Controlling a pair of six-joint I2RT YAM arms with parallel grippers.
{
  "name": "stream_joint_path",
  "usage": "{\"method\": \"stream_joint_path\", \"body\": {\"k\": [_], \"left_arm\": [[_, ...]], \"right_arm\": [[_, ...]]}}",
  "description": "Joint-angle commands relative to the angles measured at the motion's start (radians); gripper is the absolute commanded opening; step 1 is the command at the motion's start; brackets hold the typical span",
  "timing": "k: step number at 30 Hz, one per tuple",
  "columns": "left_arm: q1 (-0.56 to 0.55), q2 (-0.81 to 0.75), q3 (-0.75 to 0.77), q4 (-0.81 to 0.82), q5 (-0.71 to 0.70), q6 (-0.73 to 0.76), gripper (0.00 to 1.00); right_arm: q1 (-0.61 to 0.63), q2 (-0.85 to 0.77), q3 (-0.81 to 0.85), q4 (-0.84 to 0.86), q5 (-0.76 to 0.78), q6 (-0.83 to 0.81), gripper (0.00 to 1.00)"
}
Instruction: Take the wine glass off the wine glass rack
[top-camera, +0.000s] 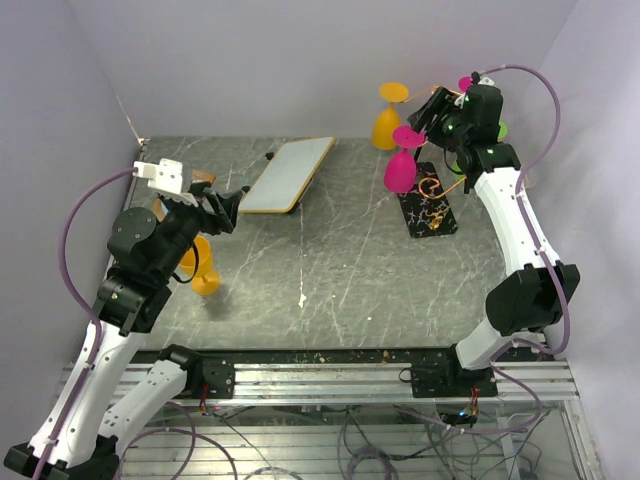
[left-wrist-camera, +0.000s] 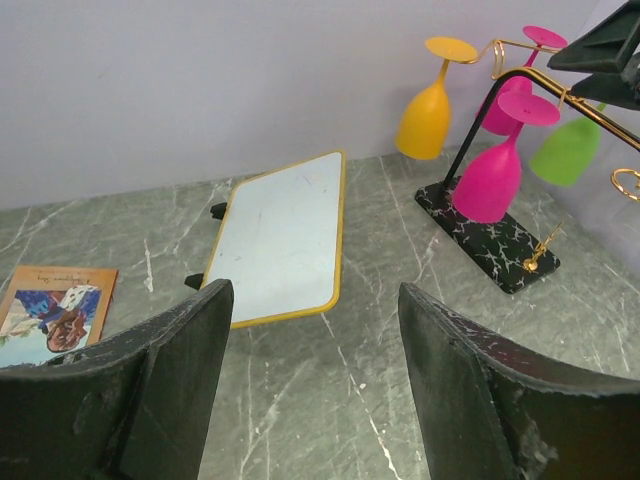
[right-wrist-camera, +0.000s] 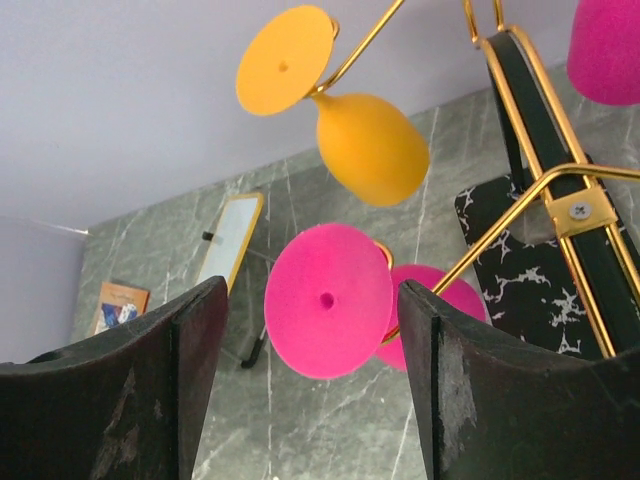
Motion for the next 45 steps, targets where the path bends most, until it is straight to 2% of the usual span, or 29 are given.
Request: {"method": "stream_joint_path", "body": {"k": [1,13,24,28,32,37,45], "left_arm": [[-0.011,-0.013,-0.007,0.036,-0.021,0.019,0.77],[-0.017,-0.016,-0.01,0.038,-0.02,0.019,0.78],[-0.019,-0.008,-0.013,0.04,-0.018,0.019,0.79],[-0.019,-0.004,-0.012,0.041,-0.018,0.019,0.79],[-0.019,-0.003,-0.014,0.045,-0.016,0.019,0.79],[-0.019,-0.001,-0.015,0.046,-0.017,0.018,0.79],[-0.02,-0.002,-0.018,0.047,-0.019,0.018,0.79]], "right_arm": [[-0.024,0.017,0.037,0.062,-0.023,0.011,0.66],[-0.045,0.068,0.01,0.091,-0.079,0.021,0.55],[-0.077,0.075,-0.043,0.108,-0.115,0.057,0.55],[-0.08,0.074,-0.056,0.129,-0.166,0.077,0.5],[-0.084,0.073,-0.074,0.153,-0.215,0.112,0.39],[-0.086,0.077,-0.09,0.179,-0.264,0.172,0.38],[-0.093,0.076,-0.11,0.205,-0.304,0.261,0.3]]}}
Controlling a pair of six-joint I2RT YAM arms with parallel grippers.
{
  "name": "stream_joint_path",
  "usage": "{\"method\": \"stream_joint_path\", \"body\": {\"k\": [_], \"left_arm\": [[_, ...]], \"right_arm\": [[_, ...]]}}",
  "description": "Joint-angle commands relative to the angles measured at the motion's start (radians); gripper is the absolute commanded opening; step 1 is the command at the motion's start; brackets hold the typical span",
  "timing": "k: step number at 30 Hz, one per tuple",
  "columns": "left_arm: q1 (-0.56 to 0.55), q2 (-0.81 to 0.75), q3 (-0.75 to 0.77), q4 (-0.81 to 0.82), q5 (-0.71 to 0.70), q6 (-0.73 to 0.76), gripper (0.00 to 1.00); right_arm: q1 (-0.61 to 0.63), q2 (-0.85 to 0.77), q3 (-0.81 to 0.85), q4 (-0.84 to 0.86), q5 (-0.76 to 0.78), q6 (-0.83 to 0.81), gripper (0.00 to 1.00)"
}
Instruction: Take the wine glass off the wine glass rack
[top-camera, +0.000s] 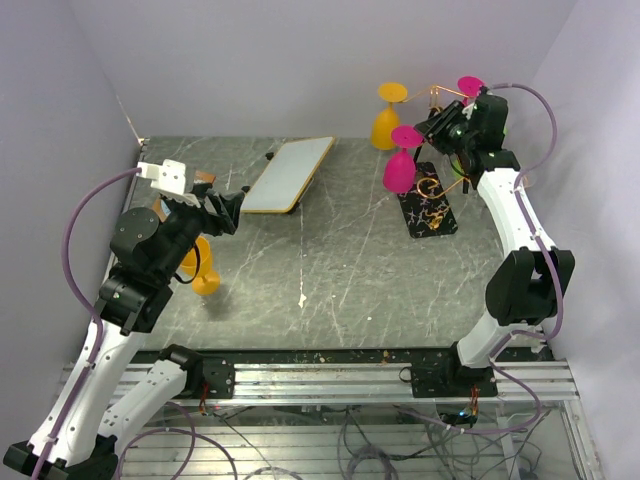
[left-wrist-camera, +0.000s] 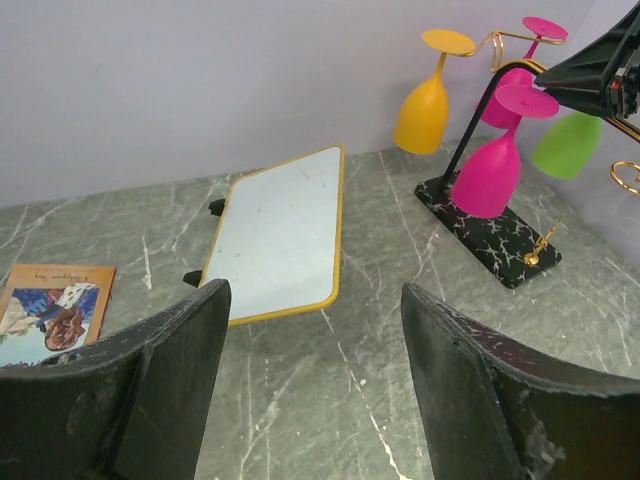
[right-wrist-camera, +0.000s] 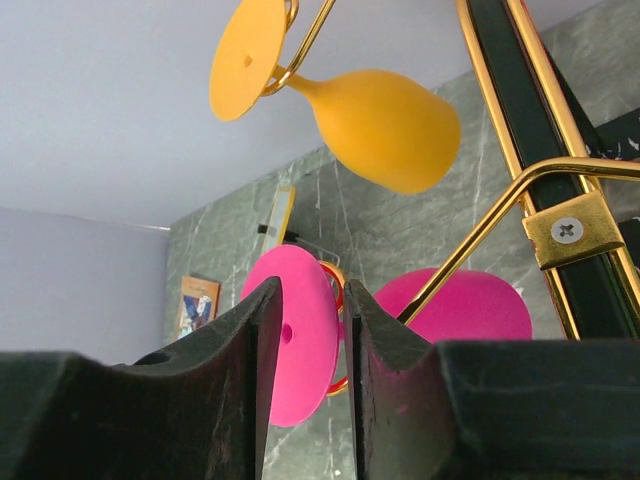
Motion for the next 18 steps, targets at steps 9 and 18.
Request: {"method": "stream_joint_path", "body": {"k": [9,18], "left_arm": [[-0.012,0.002,-0.01,0.048,-0.012,0.012,0.8],[-0.012,0.007,-0.011,0.049,-0.013,0.011,0.8]], "right_arm": [[-0.018,-0.041,-0.087,0.136,-0.124,0.149,0.28],[-0.039,-0.076,-0.135,0.202,-0.163,0.173,0.29]]}}
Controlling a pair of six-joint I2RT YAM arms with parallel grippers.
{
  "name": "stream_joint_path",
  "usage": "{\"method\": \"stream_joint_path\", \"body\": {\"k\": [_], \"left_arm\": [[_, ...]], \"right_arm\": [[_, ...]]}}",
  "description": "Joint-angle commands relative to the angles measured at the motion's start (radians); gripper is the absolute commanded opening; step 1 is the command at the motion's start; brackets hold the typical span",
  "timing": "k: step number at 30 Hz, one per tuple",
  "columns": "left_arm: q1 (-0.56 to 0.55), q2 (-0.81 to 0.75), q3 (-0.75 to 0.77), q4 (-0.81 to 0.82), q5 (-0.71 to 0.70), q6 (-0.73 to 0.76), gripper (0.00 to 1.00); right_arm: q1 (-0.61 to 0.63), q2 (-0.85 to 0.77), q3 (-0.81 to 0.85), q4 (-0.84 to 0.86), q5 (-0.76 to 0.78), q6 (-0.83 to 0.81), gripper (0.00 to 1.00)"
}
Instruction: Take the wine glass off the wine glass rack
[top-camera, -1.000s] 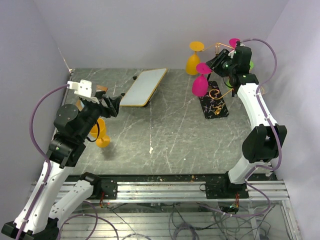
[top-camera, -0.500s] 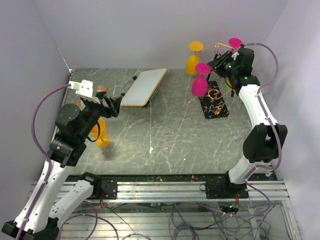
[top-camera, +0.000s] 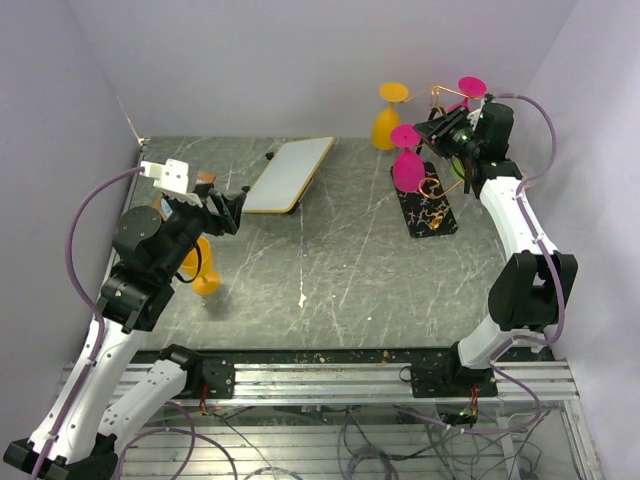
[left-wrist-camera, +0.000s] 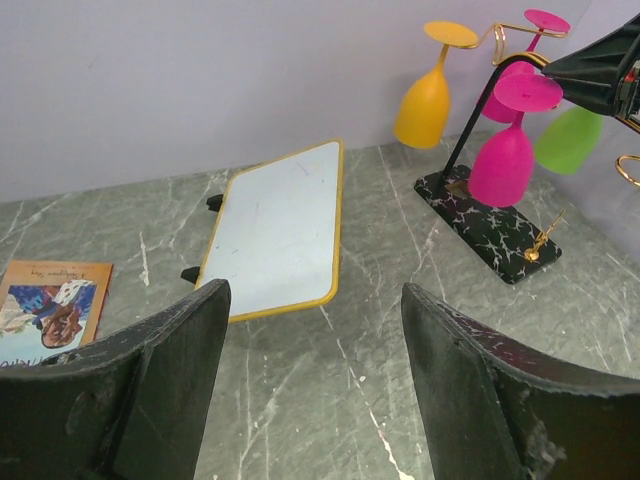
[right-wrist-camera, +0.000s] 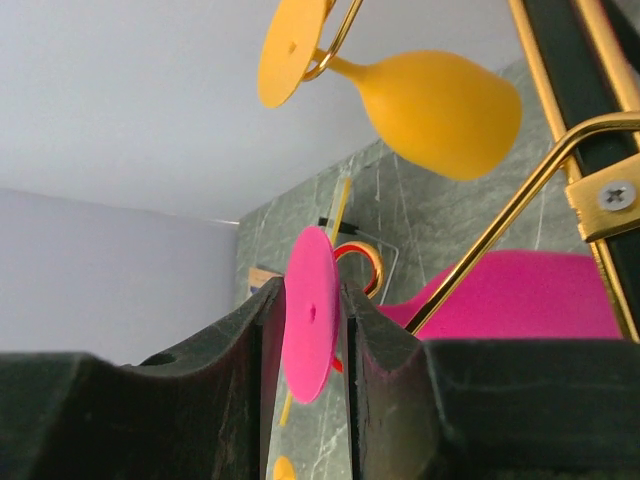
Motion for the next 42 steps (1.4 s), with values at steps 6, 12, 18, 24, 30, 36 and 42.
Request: {"method": "stream_joint_path", "body": {"k": [6,12,18,24,30,36,42], "left_arm": [[-0.007,0.0,-0.009,0.05,-0.012,0.009,0.8],[-0.007,0.003,-0.01,0.05,-0.012,0.009,0.8],[-0.007,0.006,-0.01,0.051,-0.011,0.007,0.8],[-0.007,0.009,-0.011,0.053,-0.009,0.007,0.81],[-0.007,0.011,-0.013,0.055,-0.005,0.005,0.81],[-0.009,0.012,-0.013,0.056,-0.004,0.004,0.8],[-0.01,0.013,-0.014,0.057,-0.002,0.004,0.81]], "right_arm": [[0.0,-0.012,0.001,-0.002,-0.045,0.003,0.3],[-0.001,0.009,0.021,-0.045,-0.043,0.005,0.29],[-0.001,-0.007,0.028,-0.06,-0.016,0.034,0.19],[0.0,-0.023,0.033,-0.109,0.029,0.132,0.13],[0.0,-0.045,0.043,-0.151,0.053,0.148,0.11],[-0.002,-0.078,0.026,-0.168,0.086,0.154,0.08],[-0.007,-0.093,0.013,-0.172,0.075,0.157,0.04]]}}
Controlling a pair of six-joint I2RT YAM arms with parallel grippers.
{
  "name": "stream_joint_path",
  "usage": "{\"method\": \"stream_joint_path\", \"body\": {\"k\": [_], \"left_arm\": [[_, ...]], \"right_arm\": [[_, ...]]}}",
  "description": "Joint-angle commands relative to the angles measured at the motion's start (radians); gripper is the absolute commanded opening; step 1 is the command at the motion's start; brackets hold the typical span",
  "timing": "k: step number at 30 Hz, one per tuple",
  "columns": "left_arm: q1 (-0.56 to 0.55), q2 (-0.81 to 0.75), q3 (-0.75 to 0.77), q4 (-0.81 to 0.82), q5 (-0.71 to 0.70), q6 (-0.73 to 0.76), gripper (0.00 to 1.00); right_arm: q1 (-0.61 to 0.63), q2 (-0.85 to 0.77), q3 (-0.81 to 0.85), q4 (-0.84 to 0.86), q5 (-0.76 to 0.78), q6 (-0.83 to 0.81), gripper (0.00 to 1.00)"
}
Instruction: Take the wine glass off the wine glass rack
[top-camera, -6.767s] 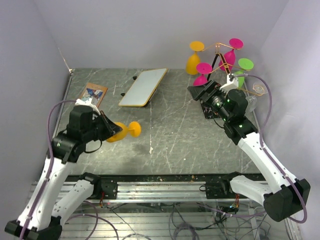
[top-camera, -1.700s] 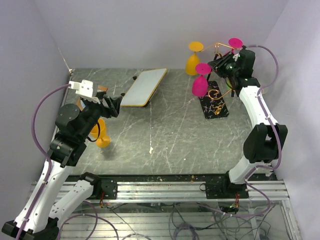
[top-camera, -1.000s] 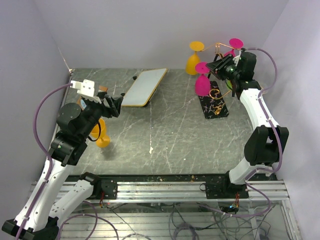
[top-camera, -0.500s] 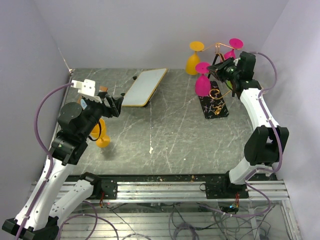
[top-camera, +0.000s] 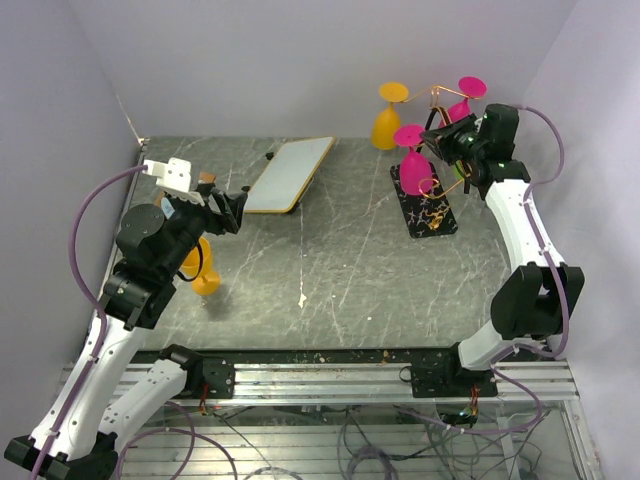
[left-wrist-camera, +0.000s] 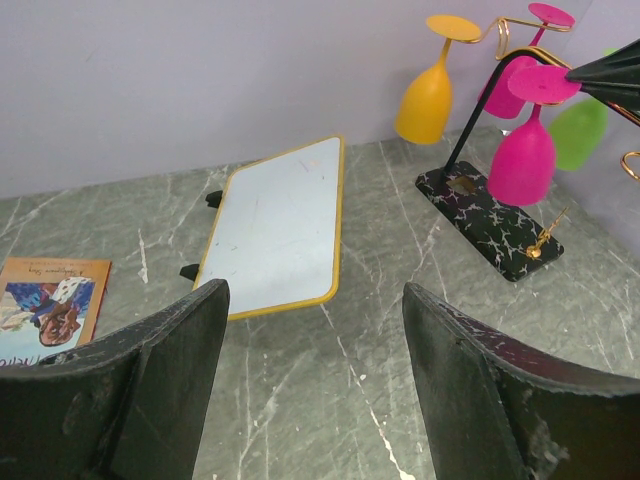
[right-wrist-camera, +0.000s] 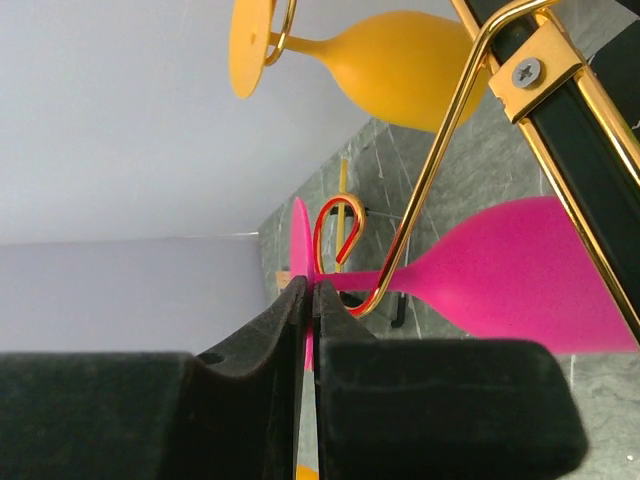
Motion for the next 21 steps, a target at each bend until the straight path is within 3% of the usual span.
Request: {"method": "stream_joint_path", "body": {"k": [1,13,21], "left_arm": [[-0.011,0.002,-0.009,0.051,-0.002,0.005,0.81],[-0.013,0.01,-0.011,0.051,-0.003,0.004,0.81],[-0.013,0.017,-0.01,0.051,-0.003,0.006,0.81]], "right_arm": [[-0.008,-0.039,-0.001,-0.007,0.012,0.009,0.04],[-0.04,-0.041,-0.001,0.013,0.15,0.057,0.03],[-0.054,0.019,0.055,0.061,0.148,0.095,0.03]]}}
